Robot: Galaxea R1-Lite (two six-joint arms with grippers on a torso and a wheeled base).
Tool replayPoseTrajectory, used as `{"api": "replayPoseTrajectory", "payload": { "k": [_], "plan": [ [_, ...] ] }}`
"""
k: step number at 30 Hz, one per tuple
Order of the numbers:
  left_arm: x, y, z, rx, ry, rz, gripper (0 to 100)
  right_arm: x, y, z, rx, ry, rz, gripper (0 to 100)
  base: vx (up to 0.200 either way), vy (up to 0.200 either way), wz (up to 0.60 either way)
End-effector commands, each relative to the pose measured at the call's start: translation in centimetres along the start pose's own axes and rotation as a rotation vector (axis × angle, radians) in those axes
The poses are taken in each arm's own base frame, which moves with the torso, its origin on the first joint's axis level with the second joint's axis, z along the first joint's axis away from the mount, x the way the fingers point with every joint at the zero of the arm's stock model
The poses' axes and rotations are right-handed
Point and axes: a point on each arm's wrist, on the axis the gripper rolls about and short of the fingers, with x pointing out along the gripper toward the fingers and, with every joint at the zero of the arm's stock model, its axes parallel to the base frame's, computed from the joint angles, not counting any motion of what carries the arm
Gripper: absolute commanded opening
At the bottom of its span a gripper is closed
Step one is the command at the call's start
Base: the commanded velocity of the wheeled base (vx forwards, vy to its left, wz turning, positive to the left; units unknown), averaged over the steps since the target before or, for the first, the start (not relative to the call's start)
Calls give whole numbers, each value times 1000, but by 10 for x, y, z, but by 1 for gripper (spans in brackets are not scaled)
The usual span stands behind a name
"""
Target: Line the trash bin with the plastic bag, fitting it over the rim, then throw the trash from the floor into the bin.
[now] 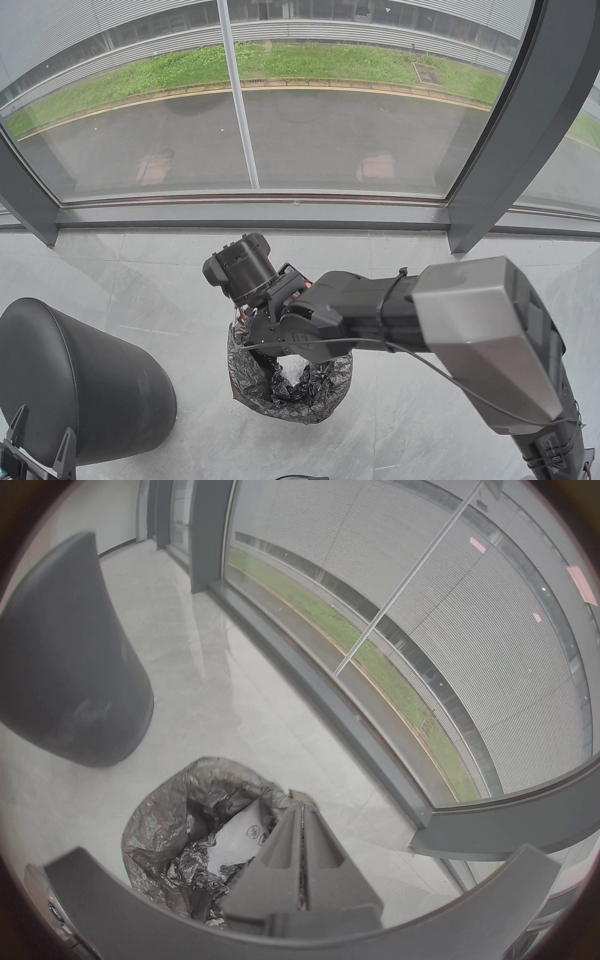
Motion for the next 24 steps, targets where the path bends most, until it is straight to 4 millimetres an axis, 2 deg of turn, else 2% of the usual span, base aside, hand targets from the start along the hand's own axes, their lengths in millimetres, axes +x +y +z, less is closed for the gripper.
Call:
{"api": "replayPoseTrajectory", "payload": {
  "k": [1, 6, 7, 8, 10, 14, 16, 17, 18, 19, 20, 21, 22, 24],
  "plan": [
    [0, 0, -5, 8, 1, 1, 100, -55, -45, 30, 68, -97, -34, 0, 0, 0, 0],
    [0, 0, -6, 28, 11, -8, 100, -98, -85, 37, 69, -101, -36, 0, 0, 0, 0],
    [0, 0, -6, 28, 9, -8, 100, -99, -86, 37, 68, -100, -35, 0, 0, 0, 0],
    [0, 0, -6, 30, 9, -10, 100, -115, -101, 38, 73, -105, -39, 0, 0, 0, 0],
    [0, 0, -6, 31, 11, -9, 100, -133, -118, 37, 78, -110, -40, 0, 0, 0, 0],
    [0, 0, -5, 8, 0, -4, 100, -170, -160, 28, 81, -92, -54, 0, 0, 0, 0],
    [0, 0, -5, -4, 0, 3, 100, -180, -177, 21, 82, -68, -65, 0, 0, 0, 0],
    [0, 0, -5, 5, 1, 3, 100, -190, -199, 10, 85, -32, -85, 0, 0, 0, 0],
    [0, 0, -5, 5, 1, 3, 100, -190, -199, 10, 85, -32, -85, 0, 0, 0, 0],
    [0, 0, -5, 30, 1, -8, 100, -202, -229, -8, 96, 29, -120, 0, 0, 0, 0],
    [0, 0, -5, 33, 1, -8, 100, -210, -244, -18, 101, 61, -138, 0, 0, 0, 0],
    [0, 0, -5, 33, 1, -8, 100, -213, -250, -22, 105, 78, -146, 0, 0, 0, 0],
    [0, 0, -5, 33, 1, -8, 100, -223, -268, -37, 117, 130, -170, 0, 0, 0, 0],
    [0, 0, -5, 33, 1, -8, 100, -240, -287, -57, 132, 194, -196, 0, 0, 0, 0]
  ]
}}
